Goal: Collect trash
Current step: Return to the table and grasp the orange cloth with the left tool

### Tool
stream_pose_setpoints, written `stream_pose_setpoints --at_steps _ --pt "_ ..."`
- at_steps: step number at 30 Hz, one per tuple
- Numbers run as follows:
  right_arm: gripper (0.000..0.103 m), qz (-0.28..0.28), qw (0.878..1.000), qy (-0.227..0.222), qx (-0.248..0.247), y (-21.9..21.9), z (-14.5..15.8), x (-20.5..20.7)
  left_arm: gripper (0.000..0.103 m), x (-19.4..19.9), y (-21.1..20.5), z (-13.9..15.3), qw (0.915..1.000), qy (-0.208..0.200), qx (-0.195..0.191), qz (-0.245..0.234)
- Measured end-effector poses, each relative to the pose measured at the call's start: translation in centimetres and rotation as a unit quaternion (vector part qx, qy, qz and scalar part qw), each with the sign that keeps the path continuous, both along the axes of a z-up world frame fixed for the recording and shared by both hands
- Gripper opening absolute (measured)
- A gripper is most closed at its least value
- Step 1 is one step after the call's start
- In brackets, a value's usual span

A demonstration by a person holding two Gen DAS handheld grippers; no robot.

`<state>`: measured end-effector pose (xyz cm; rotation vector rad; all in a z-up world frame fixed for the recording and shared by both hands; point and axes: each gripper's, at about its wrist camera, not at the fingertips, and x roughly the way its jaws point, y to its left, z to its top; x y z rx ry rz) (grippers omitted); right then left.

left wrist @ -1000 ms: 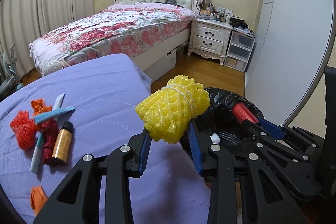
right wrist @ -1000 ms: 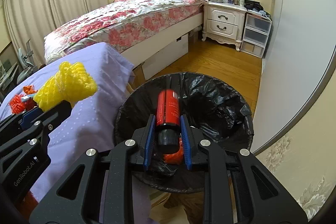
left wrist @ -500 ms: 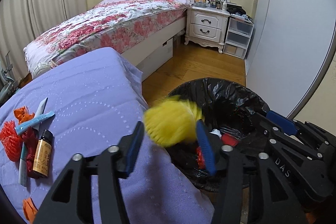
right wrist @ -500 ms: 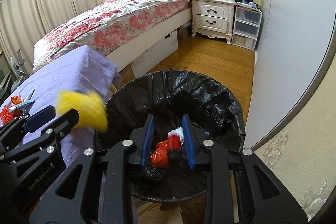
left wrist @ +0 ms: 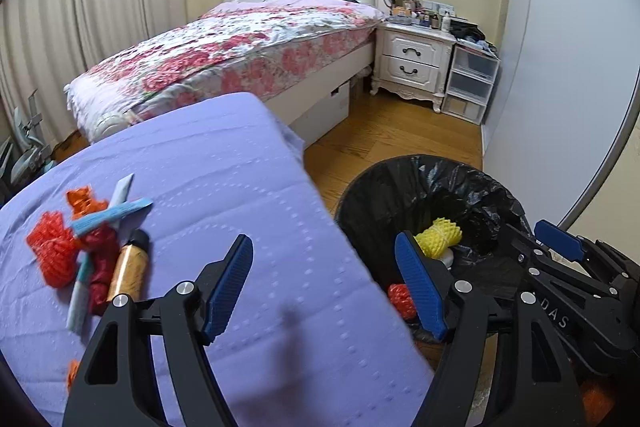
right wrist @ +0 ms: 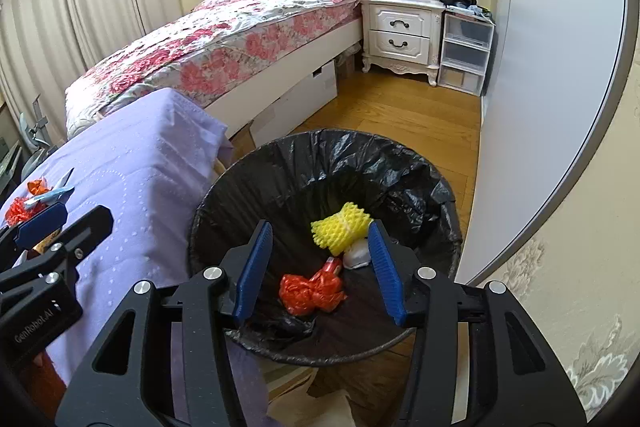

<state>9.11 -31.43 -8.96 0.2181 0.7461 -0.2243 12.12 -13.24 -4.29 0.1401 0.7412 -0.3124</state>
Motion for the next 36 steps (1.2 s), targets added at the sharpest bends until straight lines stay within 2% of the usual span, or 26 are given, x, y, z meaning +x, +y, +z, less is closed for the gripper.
stream_pose_setpoints --at_steps 6,15,22,28,36 --pt "0.050 0.026 1.000 0.000 0.010 2.3 0.2 -0.8 0.072 -1.8 3.7 0.5 0.9996 -0.008 0.007 0.026" --pt "0.051 0.095 0.995 0.004 0.018 8.2 0.6 -1.3 0.072 -4.3 10.5 0.8 0.9961 -0.013 0.017 0.086" --pt "0.051 0.149 0.989 0.012 0.013 13.2 0.4 -1.8 0.072 -6.3 15.4 -0.1 0.9917 -0.002 0.018 0.127" --pt "0.052 0.178 0.984 0.019 0.008 16.1 0.1 -2.3 0.071 -7.6 17.5 -1.3 0.9897 0.006 0.029 0.140" --pt "0.052 0.196 0.980 0.028 0.002 18.0 -0.2 -2.2 0.052 -7.1 18.2 -2.7 0.9911 0.038 0.033 0.123"
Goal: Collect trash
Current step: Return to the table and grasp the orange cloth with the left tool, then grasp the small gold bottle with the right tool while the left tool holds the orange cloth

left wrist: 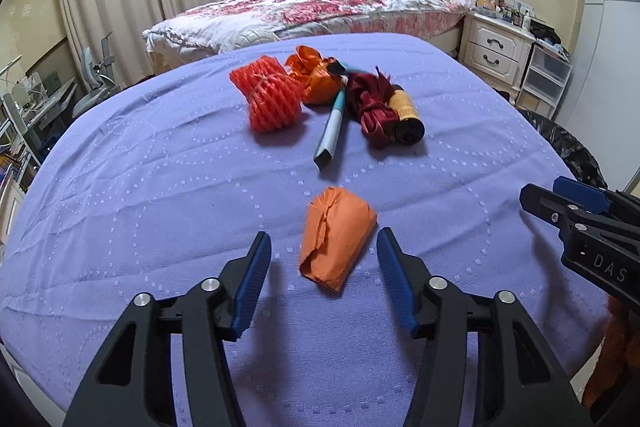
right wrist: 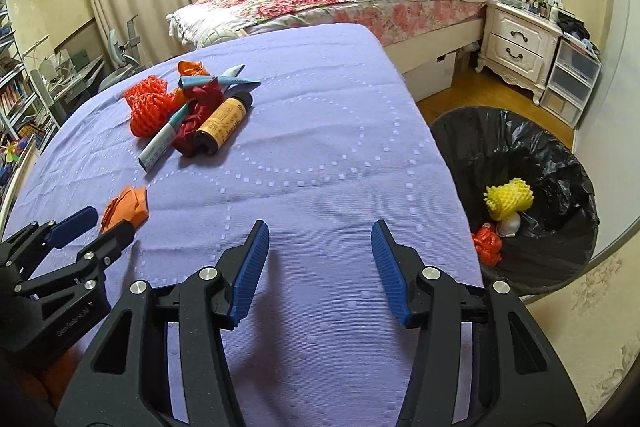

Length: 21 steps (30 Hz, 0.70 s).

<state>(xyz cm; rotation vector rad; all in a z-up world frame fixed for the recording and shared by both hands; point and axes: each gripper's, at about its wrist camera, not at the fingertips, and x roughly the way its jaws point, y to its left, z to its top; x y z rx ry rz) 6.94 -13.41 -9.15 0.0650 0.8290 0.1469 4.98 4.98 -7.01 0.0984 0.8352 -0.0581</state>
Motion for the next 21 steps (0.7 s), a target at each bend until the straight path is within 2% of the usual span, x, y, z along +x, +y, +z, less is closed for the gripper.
stream_pose_setpoints --at_steps 2,4,9,14,21 --pt "0.053 0.003 1.000 0.001 -0.001 0.3 0.0 0.1 0.046 0.5 0.0 -0.3 0.9999 0.012 -0.001 -0.007" --pt "0.053 0.004 1.000 0.001 -0.001 0.4 -0.1 0.2 0.033 0.5 0.0 -0.3 0.9998 0.013 -0.005 -0.014" --pt "0.053 0.011 1.000 0.002 -0.003 1.0 -0.1 0.5 0.032 0.3 0.2 -0.1 0.9998 0.008 -0.012 -0.014" --pt "0.053 0.021 1.000 0.001 -0.001 1.8 0.2 1.1 0.032 -0.2 1.4 1.0 0.9998 -0.018 -0.009 -0.001" --pt "0.053 0.039 0.999 -0.008 0.002 3.5 1.0 2.9 0.032 1.0 5.2 1.6 0.9985 -0.022 -0.013 0.049"
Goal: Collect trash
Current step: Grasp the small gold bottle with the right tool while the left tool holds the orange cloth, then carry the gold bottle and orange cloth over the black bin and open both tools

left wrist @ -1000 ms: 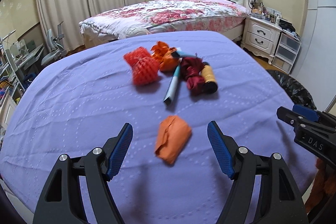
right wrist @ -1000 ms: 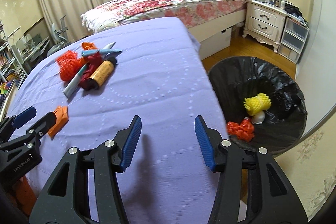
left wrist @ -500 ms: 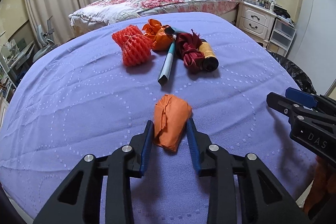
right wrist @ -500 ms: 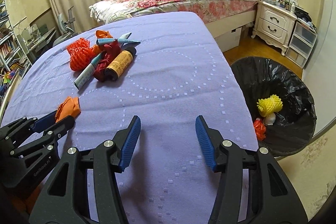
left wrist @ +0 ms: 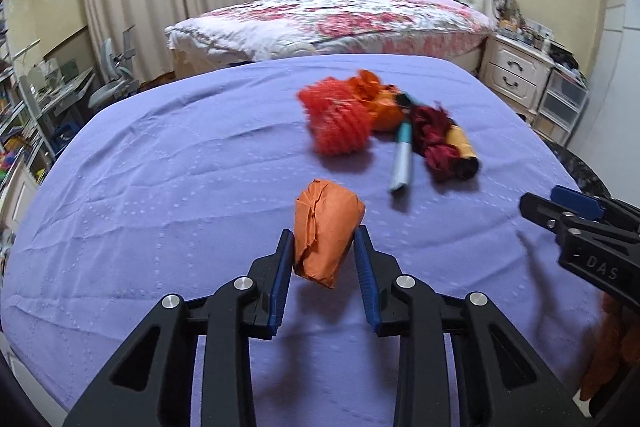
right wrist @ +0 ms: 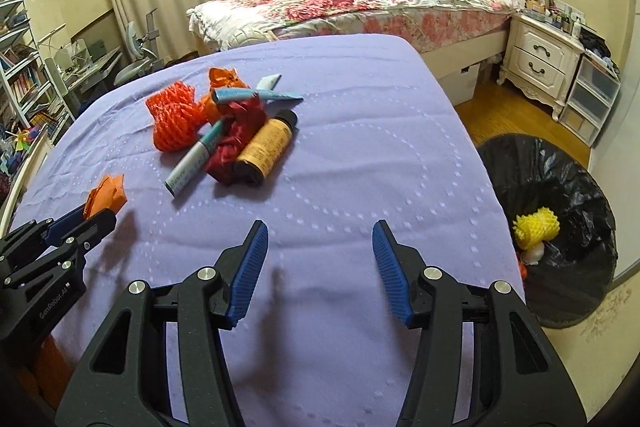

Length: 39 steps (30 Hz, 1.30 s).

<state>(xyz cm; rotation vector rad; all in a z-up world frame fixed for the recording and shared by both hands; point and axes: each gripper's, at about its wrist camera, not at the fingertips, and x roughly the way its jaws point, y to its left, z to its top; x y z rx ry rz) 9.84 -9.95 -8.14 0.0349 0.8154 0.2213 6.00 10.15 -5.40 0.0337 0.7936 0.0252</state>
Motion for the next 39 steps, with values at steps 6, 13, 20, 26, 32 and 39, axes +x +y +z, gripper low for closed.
stream_pose_setpoints --at_steps 6,13,20,26,32,39 --pt "0.053 0.008 1.000 -0.013 0.006 1.4 1.3 2.2 0.032 1.1 3.8 0.4 0.9988 -0.002 -0.003 0.048" --pt "0.048 0.009 1.000 -0.005 0.000 3.0 1.6 5.7 0.032 1.9 6.9 0.3 0.9965 0.002 -0.009 0.084" --pt "0.031 0.018 0.999 0.023 -0.014 4.4 0.0 7.0 0.032 1.9 7.9 -0.3 0.9960 0.009 -0.015 0.088" --pt "0.024 0.021 0.999 0.023 -0.020 4.3 -0.4 6.3 0.032 2.1 7.8 -0.6 0.9962 0.012 -0.019 0.084" --pt "0.023 0.016 0.999 0.021 -0.020 3.4 -0.4 5.2 0.032 1.5 7.1 -0.3 0.9969 0.008 -0.025 0.075" --pt "0.023 0.006 1.000 0.017 -0.016 1.7 -0.2 3.0 0.032 0.5 4.6 0.0 0.9984 0.005 -0.033 0.046"
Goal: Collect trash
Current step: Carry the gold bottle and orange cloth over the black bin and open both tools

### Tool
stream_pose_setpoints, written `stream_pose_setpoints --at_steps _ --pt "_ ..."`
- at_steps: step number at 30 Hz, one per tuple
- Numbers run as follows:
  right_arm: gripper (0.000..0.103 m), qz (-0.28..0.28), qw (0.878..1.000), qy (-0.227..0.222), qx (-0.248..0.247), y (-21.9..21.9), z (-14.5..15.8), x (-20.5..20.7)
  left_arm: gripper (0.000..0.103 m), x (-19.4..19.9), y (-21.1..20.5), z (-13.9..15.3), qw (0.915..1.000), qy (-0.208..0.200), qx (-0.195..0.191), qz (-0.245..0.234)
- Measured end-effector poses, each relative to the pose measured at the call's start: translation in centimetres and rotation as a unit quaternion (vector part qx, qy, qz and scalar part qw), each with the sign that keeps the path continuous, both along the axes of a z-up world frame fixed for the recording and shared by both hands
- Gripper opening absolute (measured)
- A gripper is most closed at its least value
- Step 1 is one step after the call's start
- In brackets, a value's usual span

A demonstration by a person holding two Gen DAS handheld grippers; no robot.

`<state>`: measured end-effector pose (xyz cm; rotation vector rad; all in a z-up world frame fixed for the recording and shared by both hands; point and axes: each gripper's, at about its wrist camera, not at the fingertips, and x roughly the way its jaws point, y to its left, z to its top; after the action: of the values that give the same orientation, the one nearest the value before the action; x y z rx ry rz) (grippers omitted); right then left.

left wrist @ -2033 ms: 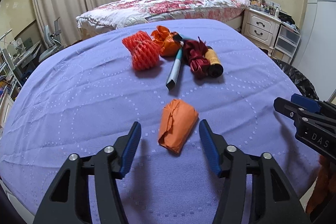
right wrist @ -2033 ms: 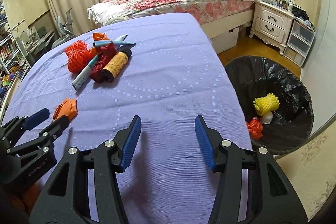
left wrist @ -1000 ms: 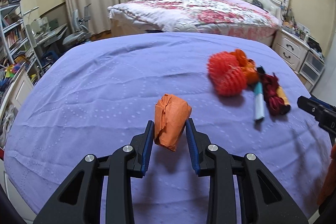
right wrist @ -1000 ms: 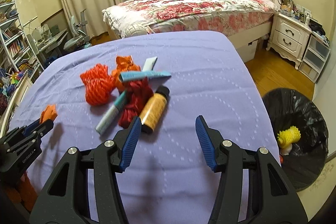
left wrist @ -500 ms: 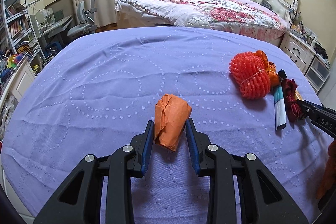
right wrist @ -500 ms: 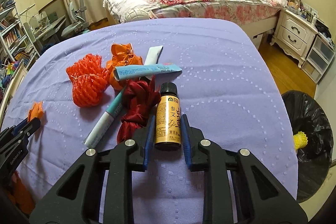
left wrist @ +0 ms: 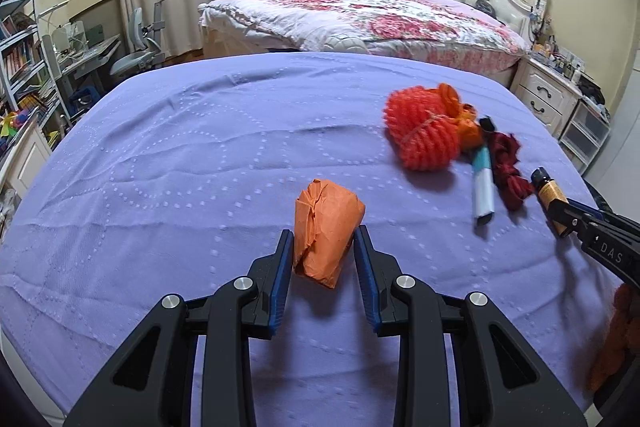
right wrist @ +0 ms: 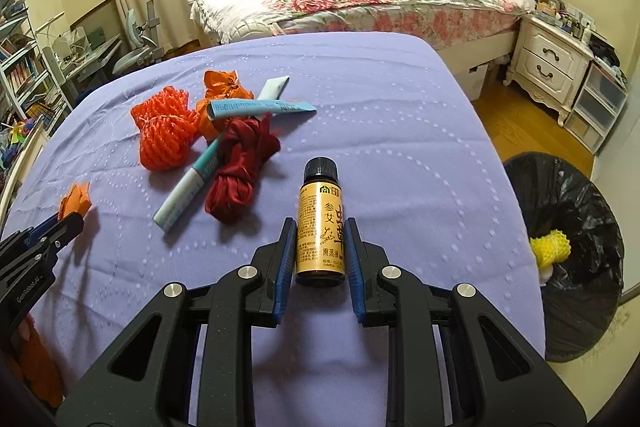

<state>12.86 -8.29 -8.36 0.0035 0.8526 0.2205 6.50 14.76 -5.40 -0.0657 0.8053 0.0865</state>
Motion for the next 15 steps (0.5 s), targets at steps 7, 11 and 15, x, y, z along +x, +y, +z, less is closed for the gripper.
stream_pose_setpoints --at_steps 7,11,15 --pt "0.023 -0.020 1.000 -0.010 0.004 -2.9 0.5 -2.3 0.032 -0.7 -4.3 0.5 0.9991 -0.009 -0.002 -0.043" --pt "0.023 -0.039 0.999 -0.018 0.009 -5.2 0.8 -3.4 0.032 -0.6 -6.9 0.9 0.9975 -0.013 0.001 -0.069" --pt "0.023 -0.064 0.997 -0.028 0.013 -7.9 1.2 -4.3 0.032 -0.4 -10.0 1.2 0.9952 -0.015 0.004 -0.096"
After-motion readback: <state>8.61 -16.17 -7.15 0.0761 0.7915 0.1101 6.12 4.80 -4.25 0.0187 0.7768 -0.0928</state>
